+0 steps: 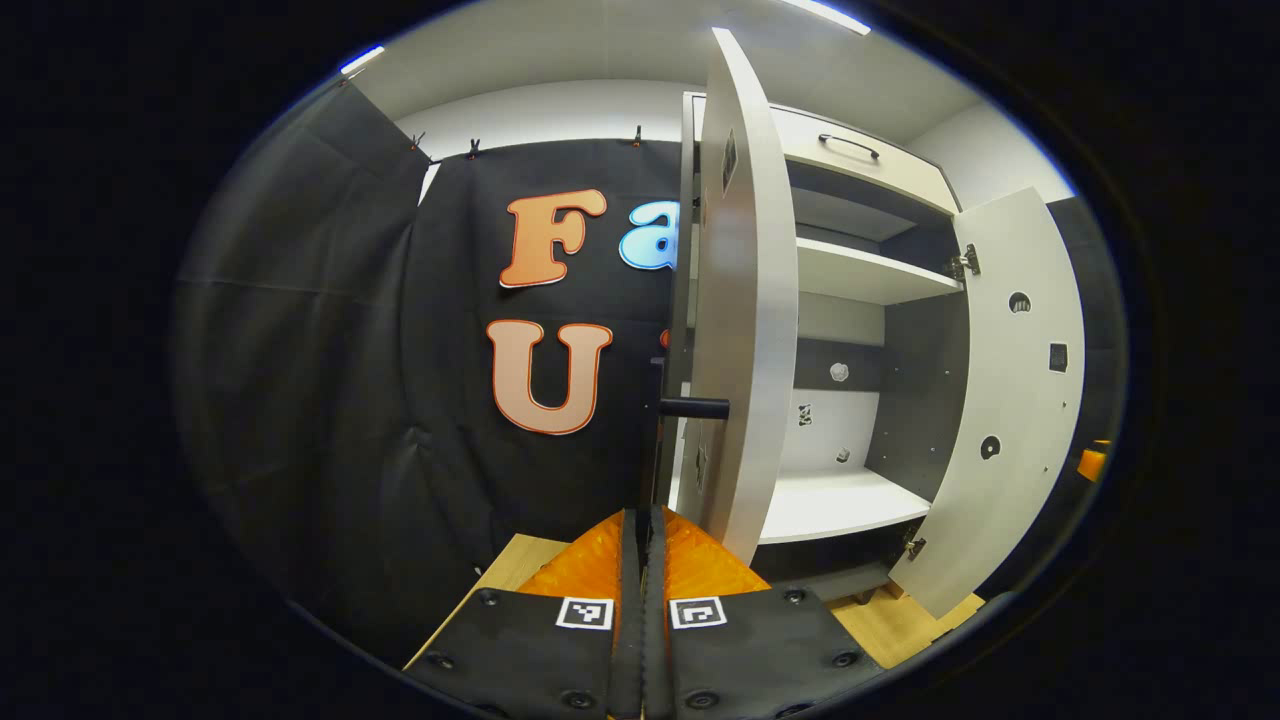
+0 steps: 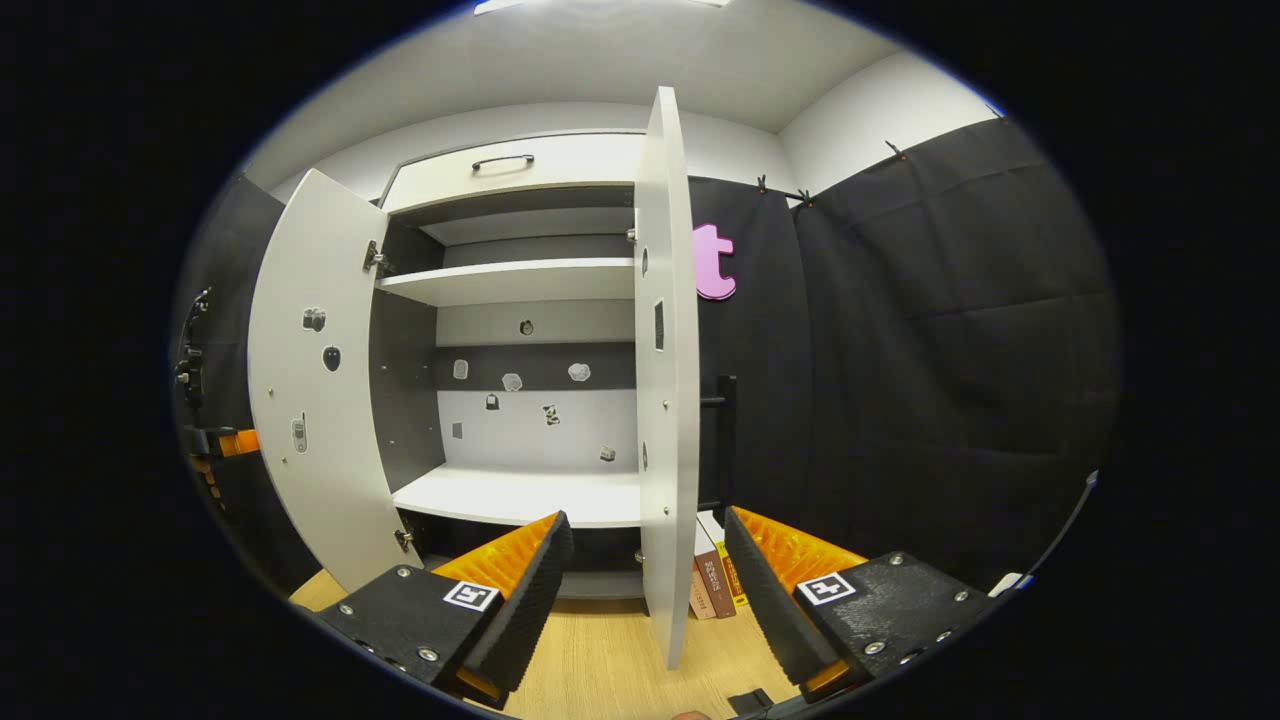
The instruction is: Open the right door of the double-door shoe cabinet with the right hand, and open the left door with the left hand.
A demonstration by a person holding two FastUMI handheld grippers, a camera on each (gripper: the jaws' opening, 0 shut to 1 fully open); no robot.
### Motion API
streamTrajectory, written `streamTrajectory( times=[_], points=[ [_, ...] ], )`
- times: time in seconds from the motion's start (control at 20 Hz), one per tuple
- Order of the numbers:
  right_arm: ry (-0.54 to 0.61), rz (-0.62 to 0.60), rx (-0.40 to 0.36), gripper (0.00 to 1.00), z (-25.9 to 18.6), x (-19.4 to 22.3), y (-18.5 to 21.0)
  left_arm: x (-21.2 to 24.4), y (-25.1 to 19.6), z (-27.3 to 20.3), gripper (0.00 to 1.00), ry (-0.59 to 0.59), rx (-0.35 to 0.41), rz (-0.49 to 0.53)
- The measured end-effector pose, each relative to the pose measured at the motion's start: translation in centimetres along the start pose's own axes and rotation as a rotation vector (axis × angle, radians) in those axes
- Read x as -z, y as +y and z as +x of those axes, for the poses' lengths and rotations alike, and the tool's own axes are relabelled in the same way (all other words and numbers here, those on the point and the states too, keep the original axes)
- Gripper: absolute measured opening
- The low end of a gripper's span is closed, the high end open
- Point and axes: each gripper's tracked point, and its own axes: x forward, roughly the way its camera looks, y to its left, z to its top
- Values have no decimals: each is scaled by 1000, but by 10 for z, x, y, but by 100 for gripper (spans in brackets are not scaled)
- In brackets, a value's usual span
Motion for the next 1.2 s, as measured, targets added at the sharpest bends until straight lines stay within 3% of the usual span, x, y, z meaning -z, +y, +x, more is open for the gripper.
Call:
streamTrajectory(
  times=[0.35,0.8,0.95,1.05,1.2],
  points=[
    [-5,-5,-4,93,0,-7,18,-4,3,-11,7,15,20,55],
    [-17,-34,-23,93,11,-28,25,-27,21,-30,8,-22,-72,118],
    [-29,-42,-34,93,14,-40,27,-36,26,-37,26,-44,-110,102],
    [-39,-49,-37,93,16,-51,26,-43,30,-39,29,-53,-135,84],
    [-60,-58,-30,93,17,-69,22,-51,33,-44,43,-58,-146,80]
  ],
)
